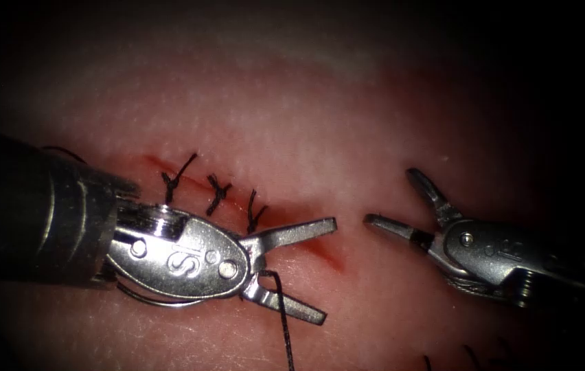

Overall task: Wound Closure
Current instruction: Drop the suture from the left gripper

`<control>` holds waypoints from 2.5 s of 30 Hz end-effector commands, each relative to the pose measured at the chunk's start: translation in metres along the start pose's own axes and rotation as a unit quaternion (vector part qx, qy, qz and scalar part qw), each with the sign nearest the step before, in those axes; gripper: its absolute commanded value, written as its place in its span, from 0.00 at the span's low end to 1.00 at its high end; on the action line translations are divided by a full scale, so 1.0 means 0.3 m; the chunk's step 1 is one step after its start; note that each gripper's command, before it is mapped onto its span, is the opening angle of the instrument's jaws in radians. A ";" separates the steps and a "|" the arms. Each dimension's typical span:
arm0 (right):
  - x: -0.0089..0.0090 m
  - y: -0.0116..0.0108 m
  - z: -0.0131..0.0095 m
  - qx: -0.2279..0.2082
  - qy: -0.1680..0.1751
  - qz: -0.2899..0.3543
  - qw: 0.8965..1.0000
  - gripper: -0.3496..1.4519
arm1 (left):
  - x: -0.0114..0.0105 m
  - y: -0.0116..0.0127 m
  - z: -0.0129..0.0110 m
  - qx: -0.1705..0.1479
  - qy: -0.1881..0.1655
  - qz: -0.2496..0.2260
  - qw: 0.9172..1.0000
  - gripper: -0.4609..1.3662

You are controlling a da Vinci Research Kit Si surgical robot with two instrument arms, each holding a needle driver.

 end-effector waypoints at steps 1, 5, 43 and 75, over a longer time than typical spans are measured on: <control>0.0003 0.0002 0.0002 0.003 0.000 0.001 1.000 0.83 | -0.0017 0.0012 0.0008 -0.006 -0.006 0.006 1.000 0.58; 0.0003 0.0003 0.0005 0.003 0.000 0.001 1.000 0.84 | -0.0096 0.0088 0.0032 -0.044 -0.050 0.035 0.997 0.62; -0.0032 -0.0026 0.0021 0.002 -0.006 -0.002 1.000 0.83 | 0.0151 -0.0068 -0.0284 -0.192 0.138 -0.351 0.906 0.73; -0.0048 -0.0034 0.0032 0.003 -0.011 -0.003 1.000 0.83 | -0.0057 -0.0051 -0.0309 0.070 -0.130 -0.152 0.977 0.48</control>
